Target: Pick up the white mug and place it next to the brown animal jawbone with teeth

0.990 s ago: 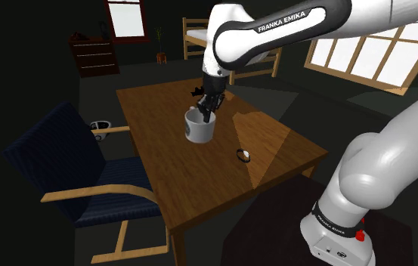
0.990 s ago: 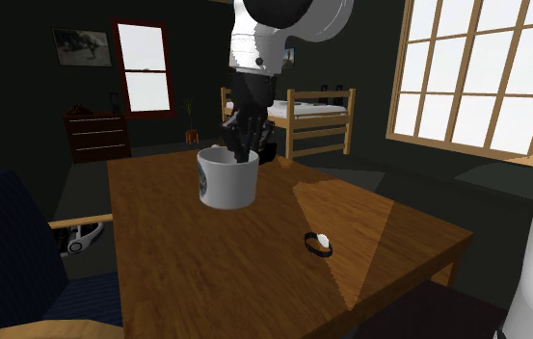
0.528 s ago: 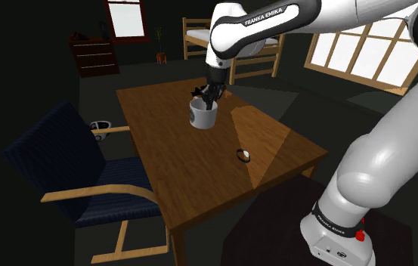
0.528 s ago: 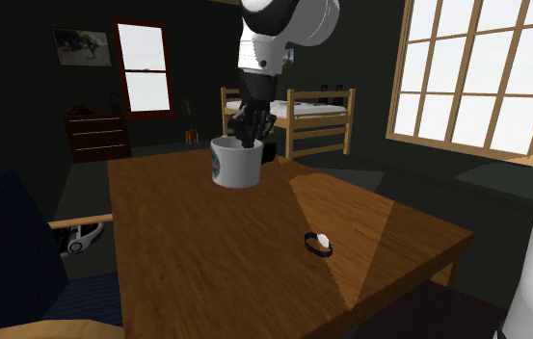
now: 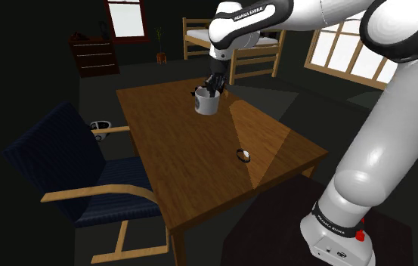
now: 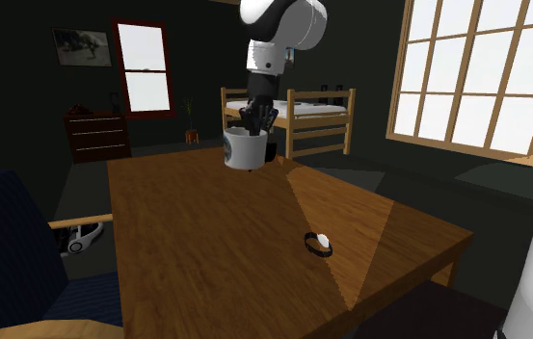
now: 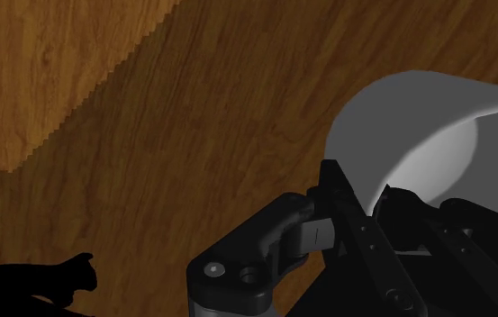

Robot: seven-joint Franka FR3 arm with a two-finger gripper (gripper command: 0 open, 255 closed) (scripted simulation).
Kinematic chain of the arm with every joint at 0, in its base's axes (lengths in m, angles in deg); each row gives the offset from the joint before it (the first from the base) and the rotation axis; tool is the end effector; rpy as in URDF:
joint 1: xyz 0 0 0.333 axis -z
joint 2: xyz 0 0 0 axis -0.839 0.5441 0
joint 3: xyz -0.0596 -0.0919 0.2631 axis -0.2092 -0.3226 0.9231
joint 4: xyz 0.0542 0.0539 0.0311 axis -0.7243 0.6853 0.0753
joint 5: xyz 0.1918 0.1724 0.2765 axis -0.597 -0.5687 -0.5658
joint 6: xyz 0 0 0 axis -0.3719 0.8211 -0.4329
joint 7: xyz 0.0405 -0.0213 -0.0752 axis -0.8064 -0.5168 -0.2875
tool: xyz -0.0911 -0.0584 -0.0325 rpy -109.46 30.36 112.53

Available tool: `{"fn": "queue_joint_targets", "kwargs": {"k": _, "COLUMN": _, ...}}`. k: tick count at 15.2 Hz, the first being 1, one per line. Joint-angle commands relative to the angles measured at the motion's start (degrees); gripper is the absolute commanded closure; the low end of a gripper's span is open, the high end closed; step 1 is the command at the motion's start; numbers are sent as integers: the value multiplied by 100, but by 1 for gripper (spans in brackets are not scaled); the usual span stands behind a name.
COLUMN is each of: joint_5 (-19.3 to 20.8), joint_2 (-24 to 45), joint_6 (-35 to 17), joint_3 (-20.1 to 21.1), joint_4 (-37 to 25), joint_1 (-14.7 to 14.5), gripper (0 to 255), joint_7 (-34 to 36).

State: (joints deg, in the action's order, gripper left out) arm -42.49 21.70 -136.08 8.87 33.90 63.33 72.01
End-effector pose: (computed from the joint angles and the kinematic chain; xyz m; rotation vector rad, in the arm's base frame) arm 0.5449 -0.0774 0.4621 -3.0653 -0.0557 -0.1618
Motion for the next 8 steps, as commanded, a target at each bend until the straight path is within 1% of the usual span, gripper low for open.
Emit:
{"fn": "queue_joint_targets", "kwargs": {"k": 1, "joint_5": -39, "joint_2": 346, "joint_6": 68, "joint_3": -114, "joint_4": -394, "joint_1": 109, "gripper": 255, "joint_7": -237}}
{"fn": "queue_joint_targets", "kwargs": {"k": 5, "joint_5": -138, "joint_2": 1036, "joint_6": 320, "joint_3": -279, "joint_4": -1293, "joint_1": 331, "gripper": 255, "joint_7": -628}}
{"fn": "queue_joint_targets", "kwargs": {"k": 8, "joint_5": -229, "joint_2": 1608, "joint_6": 570, "joint_3": -373, "joint_4": -2083, "joint_1": 517, "gripper": 255, "joint_7": -891}}
